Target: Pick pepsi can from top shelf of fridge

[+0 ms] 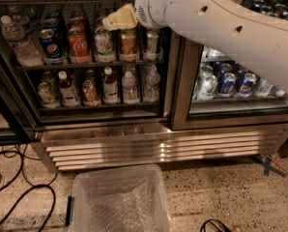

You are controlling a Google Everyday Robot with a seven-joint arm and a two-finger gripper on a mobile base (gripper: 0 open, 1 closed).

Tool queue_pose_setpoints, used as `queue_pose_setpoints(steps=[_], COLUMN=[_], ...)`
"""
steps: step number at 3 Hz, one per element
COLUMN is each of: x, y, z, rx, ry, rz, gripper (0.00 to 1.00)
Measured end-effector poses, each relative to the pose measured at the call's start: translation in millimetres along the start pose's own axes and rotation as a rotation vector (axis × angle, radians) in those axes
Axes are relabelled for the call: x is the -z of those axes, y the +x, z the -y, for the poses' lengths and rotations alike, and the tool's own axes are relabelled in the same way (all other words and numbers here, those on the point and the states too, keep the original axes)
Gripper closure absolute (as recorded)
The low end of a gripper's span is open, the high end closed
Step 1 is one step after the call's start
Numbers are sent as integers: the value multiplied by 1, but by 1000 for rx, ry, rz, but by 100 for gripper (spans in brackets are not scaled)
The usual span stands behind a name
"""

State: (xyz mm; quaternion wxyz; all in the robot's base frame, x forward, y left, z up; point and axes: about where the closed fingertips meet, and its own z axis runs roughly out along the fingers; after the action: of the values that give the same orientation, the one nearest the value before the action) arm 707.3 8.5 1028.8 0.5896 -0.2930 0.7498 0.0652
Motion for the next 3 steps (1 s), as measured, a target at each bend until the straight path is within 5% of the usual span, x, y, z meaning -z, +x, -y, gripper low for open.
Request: queue_pose_setpoints(steps=[1, 3], x=[0, -45], y=[0, -43], z=[0, 17], rx=[0, -13], ry=[0, 55], rz=[0, 156], gripper=[0, 0])
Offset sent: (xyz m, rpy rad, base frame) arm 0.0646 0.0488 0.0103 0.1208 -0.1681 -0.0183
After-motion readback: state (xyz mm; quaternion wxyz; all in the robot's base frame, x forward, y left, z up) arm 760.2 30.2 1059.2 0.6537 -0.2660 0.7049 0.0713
